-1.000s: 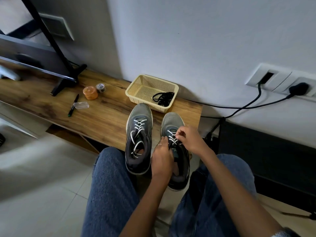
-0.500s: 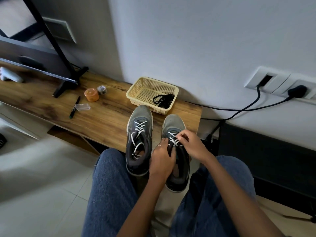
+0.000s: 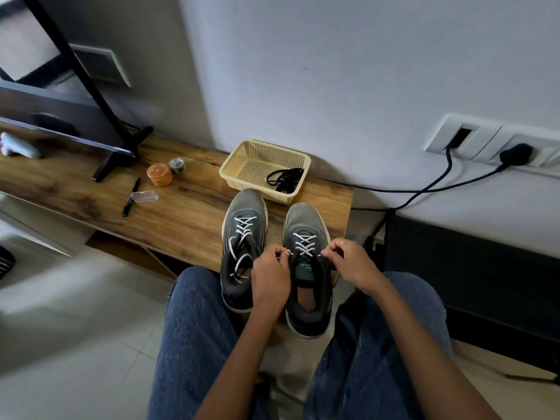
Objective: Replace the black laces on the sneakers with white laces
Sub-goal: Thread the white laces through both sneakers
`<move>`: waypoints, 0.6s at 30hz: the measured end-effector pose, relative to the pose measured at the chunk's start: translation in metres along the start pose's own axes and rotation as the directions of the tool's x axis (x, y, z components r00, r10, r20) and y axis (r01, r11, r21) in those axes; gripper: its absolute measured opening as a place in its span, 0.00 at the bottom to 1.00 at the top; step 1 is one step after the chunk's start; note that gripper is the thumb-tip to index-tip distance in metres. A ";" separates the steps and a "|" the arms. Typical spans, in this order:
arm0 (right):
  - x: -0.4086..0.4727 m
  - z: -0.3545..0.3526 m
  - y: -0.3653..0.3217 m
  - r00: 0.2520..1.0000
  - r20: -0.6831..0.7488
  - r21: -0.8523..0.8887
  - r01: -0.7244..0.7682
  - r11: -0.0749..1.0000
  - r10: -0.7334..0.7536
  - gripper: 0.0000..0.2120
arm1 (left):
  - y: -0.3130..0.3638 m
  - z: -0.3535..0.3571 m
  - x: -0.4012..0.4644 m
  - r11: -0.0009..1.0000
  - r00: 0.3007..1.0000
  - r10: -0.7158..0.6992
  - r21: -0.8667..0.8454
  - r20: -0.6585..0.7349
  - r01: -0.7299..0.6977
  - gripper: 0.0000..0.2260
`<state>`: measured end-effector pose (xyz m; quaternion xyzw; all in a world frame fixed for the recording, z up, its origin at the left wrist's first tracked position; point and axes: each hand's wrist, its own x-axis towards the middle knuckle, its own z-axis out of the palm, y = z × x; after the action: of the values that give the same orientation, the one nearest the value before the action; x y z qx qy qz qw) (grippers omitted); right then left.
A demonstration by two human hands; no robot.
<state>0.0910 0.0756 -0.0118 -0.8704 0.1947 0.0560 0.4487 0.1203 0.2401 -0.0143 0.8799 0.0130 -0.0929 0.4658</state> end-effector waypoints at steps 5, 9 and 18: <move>-0.005 -0.002 0.011 0.999 -0.023 0.080 -0.032 0.996 0.033 0.08 | 0.004 0.001 -0.006 0.999 0.999 -0.026 0.022 -0.040 0.027 0.05; -0.007 0.000 0.012 0.998 -0.037 0.134 -0.045 0.990 0.051 0.09 | 0.006 0.003 -0.009 0.998 0.997 -0.040 0.050 -0.058 0.043 0.05; -0.012 -0.001 0.008 0.999 -0.005 0.086 -0.036 0.996 0.036 0.08 | -0.003 -0.002 -0.006 0.997 0.996 0.074 0.005 0.044 -0.074 0.05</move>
<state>0.0768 0.0736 -0.0143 -0.8469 0.2141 0.0529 0.4839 0.1142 0.2433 -0.0145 0.8790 -0.0300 -0.0949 0.4664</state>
